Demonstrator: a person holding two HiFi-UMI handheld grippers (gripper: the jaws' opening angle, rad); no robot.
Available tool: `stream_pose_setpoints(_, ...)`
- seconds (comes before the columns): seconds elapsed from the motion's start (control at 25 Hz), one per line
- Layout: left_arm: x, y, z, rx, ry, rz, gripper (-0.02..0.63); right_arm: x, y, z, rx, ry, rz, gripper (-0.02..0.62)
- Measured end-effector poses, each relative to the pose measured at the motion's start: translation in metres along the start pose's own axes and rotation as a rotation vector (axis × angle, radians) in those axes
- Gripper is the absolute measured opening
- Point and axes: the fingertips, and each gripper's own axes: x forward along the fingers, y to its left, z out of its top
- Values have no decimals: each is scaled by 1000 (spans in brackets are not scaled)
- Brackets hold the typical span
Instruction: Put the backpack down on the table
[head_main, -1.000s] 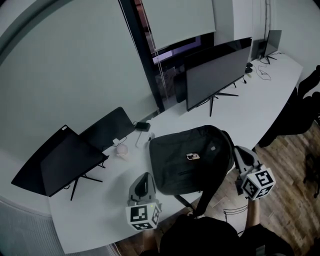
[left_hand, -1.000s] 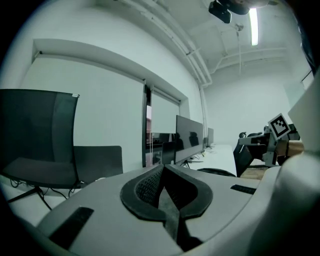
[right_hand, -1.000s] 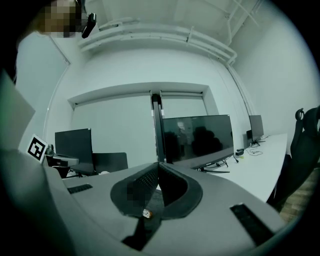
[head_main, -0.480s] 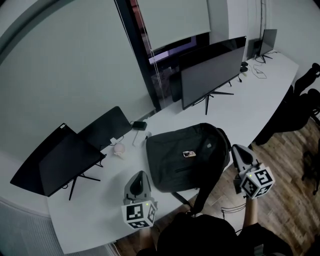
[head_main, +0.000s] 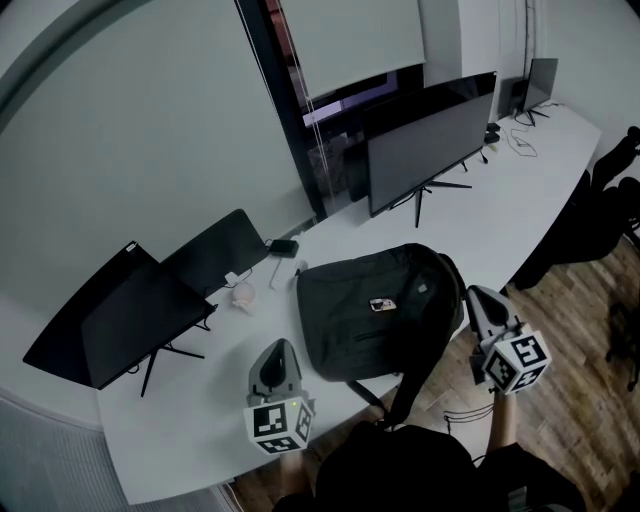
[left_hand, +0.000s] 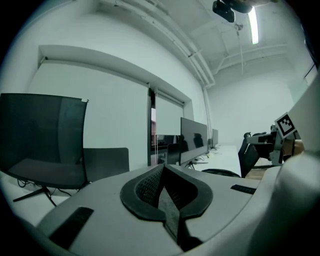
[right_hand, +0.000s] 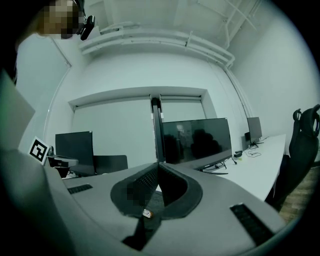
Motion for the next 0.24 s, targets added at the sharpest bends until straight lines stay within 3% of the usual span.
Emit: stream_pose_setpoints(0.24,0,2,-1,-6,0,6,15,-1,-2,-3,18,2,-4,14)
